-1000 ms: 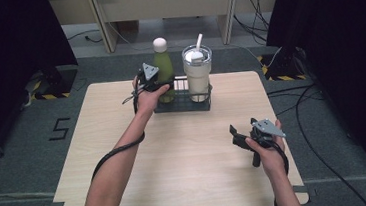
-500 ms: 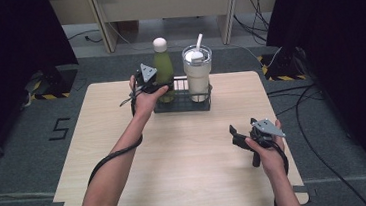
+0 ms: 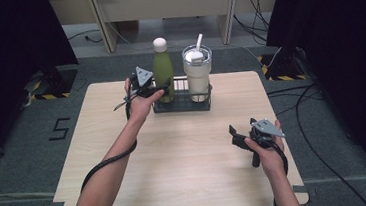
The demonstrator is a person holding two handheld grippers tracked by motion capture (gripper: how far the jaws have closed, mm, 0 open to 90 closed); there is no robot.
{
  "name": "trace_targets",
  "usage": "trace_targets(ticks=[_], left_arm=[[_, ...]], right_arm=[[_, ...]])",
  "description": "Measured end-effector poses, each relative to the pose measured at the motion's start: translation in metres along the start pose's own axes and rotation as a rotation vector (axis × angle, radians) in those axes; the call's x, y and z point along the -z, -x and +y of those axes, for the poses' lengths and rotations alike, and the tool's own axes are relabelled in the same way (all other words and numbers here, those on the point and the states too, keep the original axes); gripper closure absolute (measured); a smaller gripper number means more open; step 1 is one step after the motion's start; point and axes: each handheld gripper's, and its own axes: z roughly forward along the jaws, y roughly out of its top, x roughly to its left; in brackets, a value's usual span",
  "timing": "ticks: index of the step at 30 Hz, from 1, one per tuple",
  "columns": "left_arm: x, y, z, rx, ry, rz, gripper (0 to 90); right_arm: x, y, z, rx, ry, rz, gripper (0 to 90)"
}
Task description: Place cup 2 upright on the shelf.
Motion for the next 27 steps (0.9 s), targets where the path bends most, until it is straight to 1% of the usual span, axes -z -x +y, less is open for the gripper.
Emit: trace_targets(ticks=[8,15,27], left_arm=[[0.015,-0.001,-0.003,0.005,-0.012,-0.001,6.5],[0.028,-0.003,-0.005,-0.001,-0.012,-0.002,6.5],[0.051,-0.002,-0.011,-0.012,-0.025,-0.025,6.6]], right_arm=[[0.001,-0.001,0.0,-0.002,0.001,-0.002,13.0],[0.0,-0.002,0.0,-0.004,-0.003,0.0,13.0],[0.0,-0.001,-0.001,-0.008,-0.007,-0.006,13.2]])
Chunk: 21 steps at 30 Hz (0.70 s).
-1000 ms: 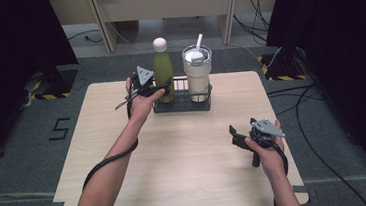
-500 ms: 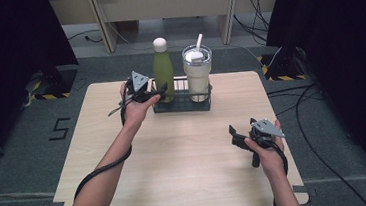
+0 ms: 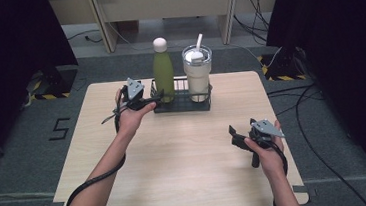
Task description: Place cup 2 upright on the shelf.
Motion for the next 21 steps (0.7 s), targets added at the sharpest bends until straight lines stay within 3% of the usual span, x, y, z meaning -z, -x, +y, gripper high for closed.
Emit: trace_targets(ticks=[21], left_arm=[[0.043,-0.006,-0.019,-0.012,-0.015,0.004,6.9]], right_arm=[[0.001,0.003,0.0,-0.007,0.005,-0.014,13.3]])
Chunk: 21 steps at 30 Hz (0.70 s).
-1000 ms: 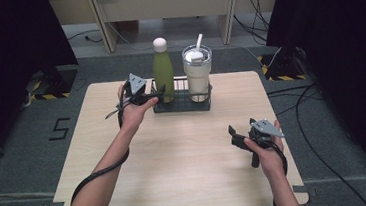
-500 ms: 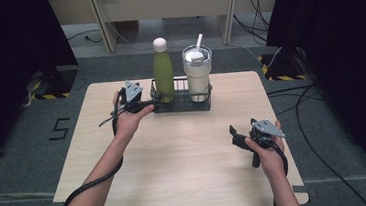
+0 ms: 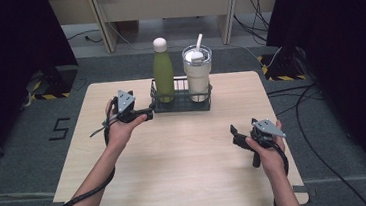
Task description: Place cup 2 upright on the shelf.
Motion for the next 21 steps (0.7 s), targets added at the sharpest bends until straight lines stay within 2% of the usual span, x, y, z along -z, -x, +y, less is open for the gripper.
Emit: trace_targets(ticks=[21], left_arm=[[0.045,-0.013,-0.025,0.037,-0.007,0.015,7.1]], right_arm=[[0.0,-0.002,0.0,-0.007,-0.003,0.0,13.8]])
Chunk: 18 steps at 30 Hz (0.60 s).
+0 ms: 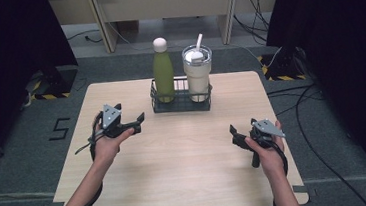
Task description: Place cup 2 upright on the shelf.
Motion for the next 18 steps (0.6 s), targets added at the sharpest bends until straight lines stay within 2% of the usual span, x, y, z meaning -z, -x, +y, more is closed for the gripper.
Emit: trace_targets(ticks=[18], left_arm=[[0.032,-0.01,-0.024,0.021,-0.02,0.02,7.7]], right_arm=[[0.0,0.0,-0.001,-0.006,-0.005,-0.003,14.0]])
